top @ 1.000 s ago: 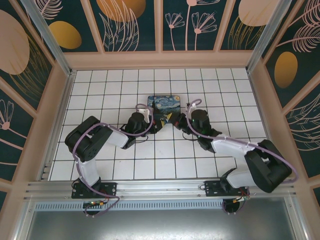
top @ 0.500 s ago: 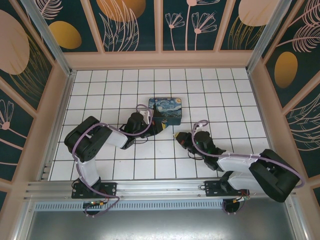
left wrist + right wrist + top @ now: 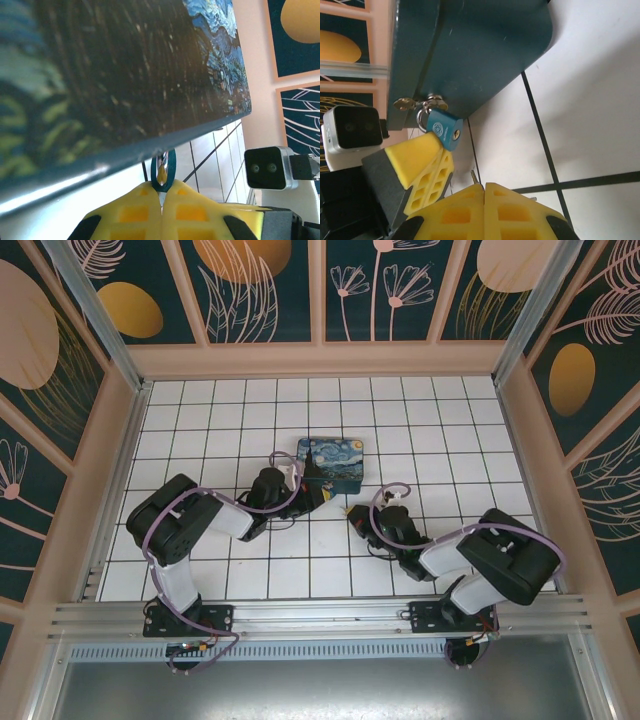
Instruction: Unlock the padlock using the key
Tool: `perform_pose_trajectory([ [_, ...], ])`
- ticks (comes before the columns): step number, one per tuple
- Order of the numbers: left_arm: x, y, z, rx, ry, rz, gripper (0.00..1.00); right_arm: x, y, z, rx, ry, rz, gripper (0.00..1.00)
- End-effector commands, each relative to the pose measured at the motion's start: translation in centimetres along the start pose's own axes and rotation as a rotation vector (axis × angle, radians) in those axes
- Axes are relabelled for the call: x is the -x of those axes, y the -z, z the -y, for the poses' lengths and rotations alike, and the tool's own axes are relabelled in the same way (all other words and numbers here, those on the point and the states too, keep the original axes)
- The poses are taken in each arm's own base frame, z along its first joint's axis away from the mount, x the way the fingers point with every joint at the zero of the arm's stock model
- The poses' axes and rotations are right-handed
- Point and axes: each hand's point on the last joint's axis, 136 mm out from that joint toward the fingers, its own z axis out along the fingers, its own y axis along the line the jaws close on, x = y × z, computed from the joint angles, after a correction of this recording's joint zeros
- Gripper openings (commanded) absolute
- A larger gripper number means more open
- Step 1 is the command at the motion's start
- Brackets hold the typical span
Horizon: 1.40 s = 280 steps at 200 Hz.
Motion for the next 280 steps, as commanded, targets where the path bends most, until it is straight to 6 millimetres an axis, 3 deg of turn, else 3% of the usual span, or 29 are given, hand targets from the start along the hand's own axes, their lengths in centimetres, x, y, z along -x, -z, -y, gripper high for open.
perform_pose_trajectory([
  [1,1.2,0.6,2.6,-0.09,-0.026,0.037,0.0,0.9,-0.4,-2.1,0.076,-0.04,0.052,0.0],
  [113,1.1,0.6,2.7,-0.107,-0.008,0.039,0.0,0.5,-2.5,-3.0,0.104,-0.07,0.041,0.0],
  [280,1.1,0.6,2.9,-0.113,-0.01,0.035,0.0,1.7,-3.2,-3.2,0.098,-0.071,0.058,0.0],
])
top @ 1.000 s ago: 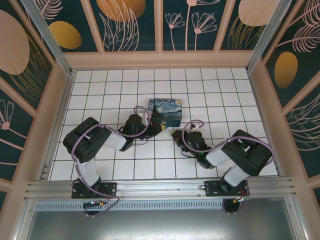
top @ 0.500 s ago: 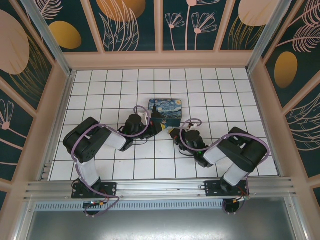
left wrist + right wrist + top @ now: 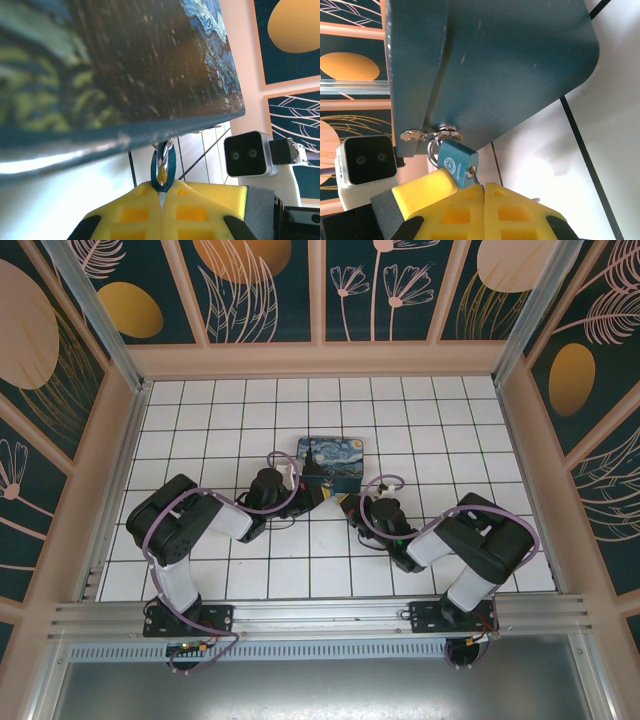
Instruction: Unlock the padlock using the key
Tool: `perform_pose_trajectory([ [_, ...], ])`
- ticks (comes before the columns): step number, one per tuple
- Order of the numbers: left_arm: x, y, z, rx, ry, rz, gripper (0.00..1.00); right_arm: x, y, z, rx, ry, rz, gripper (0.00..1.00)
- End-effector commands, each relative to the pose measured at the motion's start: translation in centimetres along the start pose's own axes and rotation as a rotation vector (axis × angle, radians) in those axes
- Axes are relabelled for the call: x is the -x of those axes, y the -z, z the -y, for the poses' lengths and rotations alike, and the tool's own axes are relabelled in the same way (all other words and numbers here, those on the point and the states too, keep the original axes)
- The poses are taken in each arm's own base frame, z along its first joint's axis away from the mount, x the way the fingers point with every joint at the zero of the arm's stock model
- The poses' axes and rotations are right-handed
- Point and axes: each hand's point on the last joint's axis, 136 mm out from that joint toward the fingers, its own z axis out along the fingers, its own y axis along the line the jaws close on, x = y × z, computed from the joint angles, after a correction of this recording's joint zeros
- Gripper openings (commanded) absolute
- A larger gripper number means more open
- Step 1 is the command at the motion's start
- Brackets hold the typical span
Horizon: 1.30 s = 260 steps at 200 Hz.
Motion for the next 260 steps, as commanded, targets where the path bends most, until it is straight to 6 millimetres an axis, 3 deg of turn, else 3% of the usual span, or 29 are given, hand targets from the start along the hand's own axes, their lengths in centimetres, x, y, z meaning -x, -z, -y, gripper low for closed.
perform_pose_trajectory([
  [1,0.7,0.3,2.3,-0.08,-0.033,0.014,0.0,0.5,-0.6,-1.5,0.044,-0.009,0.013,0.0],
  [62,0.8,0.3,2.7,-0.096,-0.012,0.012,0.0,0.4,-1.1,-2.3,0.074,0.006,0.005,0.0],
  [174,1.2,1.0,5.9,-0.239,0.161,-0.002,0.0,0.1,-0.9,-5.2,0.231,0.053,-0.007,0.0],
  [260,0.7,0.4,4.5,-0.175,0.125,-0.019,0.0,0.4,-1.1,-6.6,0.267,0.076,-0.036,0.0],
])
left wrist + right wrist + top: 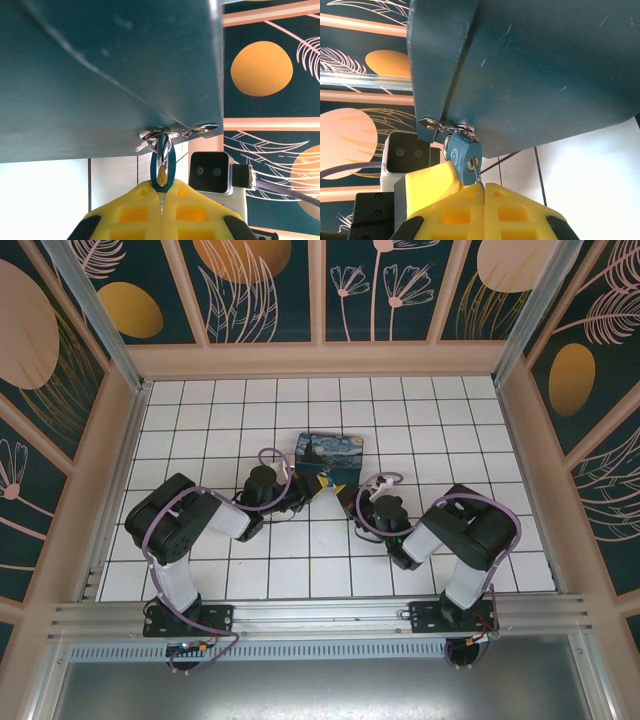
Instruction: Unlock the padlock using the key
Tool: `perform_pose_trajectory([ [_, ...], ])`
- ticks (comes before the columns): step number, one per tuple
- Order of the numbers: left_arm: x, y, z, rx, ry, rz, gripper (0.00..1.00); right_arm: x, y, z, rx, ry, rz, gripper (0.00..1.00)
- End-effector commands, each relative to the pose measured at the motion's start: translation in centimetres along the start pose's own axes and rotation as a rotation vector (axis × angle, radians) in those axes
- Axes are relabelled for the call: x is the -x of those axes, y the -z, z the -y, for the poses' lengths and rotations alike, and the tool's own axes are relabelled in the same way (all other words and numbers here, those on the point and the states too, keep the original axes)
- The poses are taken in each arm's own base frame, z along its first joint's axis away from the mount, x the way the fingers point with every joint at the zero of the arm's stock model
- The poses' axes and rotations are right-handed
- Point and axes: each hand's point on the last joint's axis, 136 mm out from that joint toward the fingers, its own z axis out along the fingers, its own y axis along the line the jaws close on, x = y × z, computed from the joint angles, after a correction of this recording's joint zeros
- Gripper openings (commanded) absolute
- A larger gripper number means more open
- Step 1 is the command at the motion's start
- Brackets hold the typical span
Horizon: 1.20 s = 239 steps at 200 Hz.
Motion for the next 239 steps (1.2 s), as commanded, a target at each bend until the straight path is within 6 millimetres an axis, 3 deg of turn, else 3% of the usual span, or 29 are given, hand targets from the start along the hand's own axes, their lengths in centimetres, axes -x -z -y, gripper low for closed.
perform_pose_trajectory([
  [1,-2.0,-0.3,2.0,-0.067,-0.08,-0.098,0.0,0.0,-0.8,-3.7,0.109,0.044,-0.032,0.0],
  [67,-1.9,-0.3,1.8,-0.047,-0.106,-0.098,0.0,1.6,0.0,-3.3,0.046,0.079,-0.023,0.0],
  [239,-2.3,0.0,2.0,-0.053,-0.116,-0.113,0.0,2.2,-0.5,-3.4,0.024,0.162,-0.109,0.0],
])
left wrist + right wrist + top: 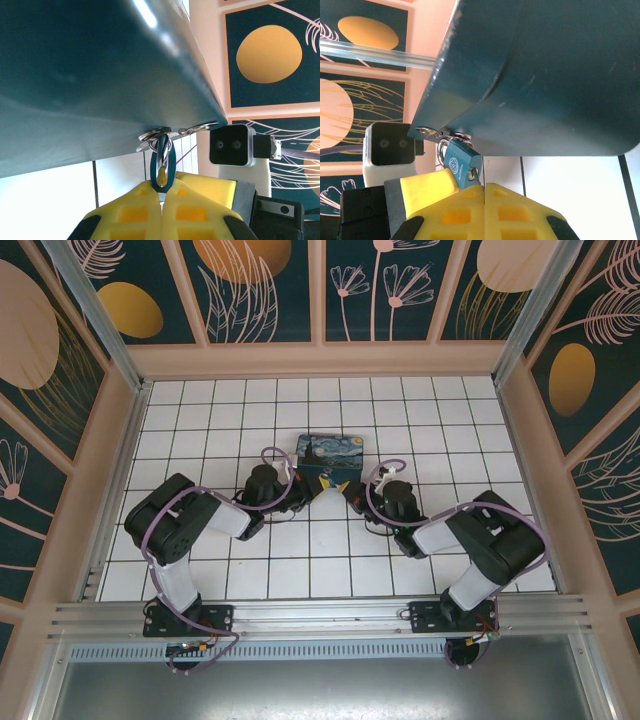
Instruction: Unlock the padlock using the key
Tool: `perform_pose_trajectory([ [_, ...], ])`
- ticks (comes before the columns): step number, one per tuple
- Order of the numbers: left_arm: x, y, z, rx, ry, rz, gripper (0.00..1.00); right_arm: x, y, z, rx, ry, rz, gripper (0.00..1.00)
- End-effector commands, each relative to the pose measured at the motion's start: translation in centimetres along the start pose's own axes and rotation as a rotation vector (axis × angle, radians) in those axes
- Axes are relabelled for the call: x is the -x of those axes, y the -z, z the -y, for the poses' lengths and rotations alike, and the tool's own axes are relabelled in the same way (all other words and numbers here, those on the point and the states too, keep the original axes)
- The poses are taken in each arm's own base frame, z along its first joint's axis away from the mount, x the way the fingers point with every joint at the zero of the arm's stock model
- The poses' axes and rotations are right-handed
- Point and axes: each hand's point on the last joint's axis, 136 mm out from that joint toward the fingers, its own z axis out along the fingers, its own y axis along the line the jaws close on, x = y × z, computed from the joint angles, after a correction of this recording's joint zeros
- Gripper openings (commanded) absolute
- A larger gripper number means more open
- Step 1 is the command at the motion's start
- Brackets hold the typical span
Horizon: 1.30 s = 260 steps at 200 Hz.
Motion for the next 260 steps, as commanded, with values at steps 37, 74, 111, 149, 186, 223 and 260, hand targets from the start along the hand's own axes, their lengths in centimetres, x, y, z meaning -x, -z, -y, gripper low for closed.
perform_pose_trajectory([
  [37,-1.7,0.1,2.3,-0.075,-0.038,-0.078,0.0,0.2,-0.8,-3.3,0.119,0.007,0.001,0.0],
  [74,-1.8,0.2,2.8,-0.101,-0.012,-0.083,0.0,0.6,0.0,-2.8,0.179,-0.057,0.049,0.0],
  [111,-2.0,0.4,3.5,-0.13,0.007,-0.09,0.0,0.6,-0.1,-3.4,0.266,-0.076,0.0,0.0],
  [149,-1.9,0.5,3.8,-0.138,0.012,-0.091,0.0,0.4,-1.4,-2.7,0.187,0.046,-0.038,0.0],
  [186,-2.0,0.5,3.9,-0.139,0.006,-0.094,0.0,1.2,-1.8,-2.8,0.097,0.191,-0.014,0.0],
  [223,-1.9,0.5,4.0,-0.14,0.003,-0.092,0.0,0.5,-2.6,-4.2,0.168,0.132,-0.07,0.0],
  [260,-1.9,0.5,3.9,-0.134,0.0,-0.094,0.0,0.3,-2.6,-6.1,0.331,-0.017,-0.108,0.0],
])
